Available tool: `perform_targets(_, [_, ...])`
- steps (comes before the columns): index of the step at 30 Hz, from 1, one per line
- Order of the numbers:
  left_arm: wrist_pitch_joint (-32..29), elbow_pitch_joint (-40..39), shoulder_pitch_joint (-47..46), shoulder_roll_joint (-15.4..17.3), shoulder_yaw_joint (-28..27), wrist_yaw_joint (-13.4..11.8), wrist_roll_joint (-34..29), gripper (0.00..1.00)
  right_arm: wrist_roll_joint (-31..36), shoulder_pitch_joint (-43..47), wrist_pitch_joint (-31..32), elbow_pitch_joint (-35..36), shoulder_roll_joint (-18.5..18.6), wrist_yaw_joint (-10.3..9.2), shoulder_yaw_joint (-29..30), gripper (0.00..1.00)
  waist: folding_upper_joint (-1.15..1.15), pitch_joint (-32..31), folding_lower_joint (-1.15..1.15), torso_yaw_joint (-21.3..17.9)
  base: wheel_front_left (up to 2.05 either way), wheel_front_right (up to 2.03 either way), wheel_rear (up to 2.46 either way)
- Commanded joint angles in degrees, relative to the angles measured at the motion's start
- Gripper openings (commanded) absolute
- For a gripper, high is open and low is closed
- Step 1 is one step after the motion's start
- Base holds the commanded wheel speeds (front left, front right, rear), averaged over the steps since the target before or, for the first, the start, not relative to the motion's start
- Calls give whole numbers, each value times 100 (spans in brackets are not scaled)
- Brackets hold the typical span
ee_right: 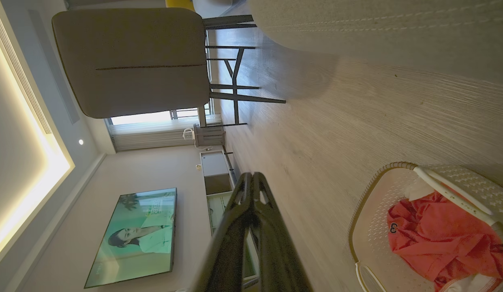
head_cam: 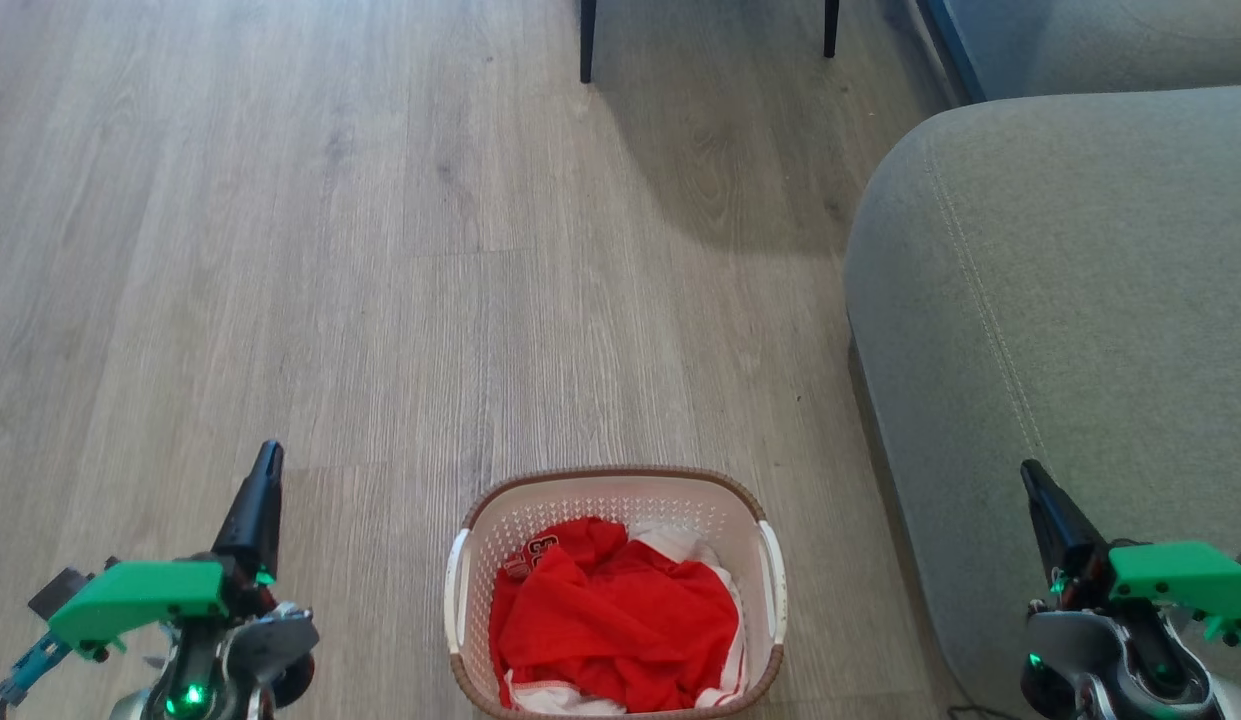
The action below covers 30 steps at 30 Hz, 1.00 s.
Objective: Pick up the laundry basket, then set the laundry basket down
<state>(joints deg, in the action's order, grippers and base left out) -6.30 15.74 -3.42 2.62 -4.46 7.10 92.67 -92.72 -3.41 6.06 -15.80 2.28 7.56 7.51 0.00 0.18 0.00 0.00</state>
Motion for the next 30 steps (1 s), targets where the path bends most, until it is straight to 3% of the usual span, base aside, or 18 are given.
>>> perform_targets(1, [-18, -171, -277, 26, -205, 39, -49, 0, 54, -277, 42, 178, 60, -8, -100, 0, 0, 0, 0, 0, 0, 0, 0])
perform_targets(30, [-18, -171, -277, 26, -205, 39, -49, 0, 54, -277, 42, 178, 60, -8, -100, 0, 0, 0, 0, 0, 0, 0, 0])
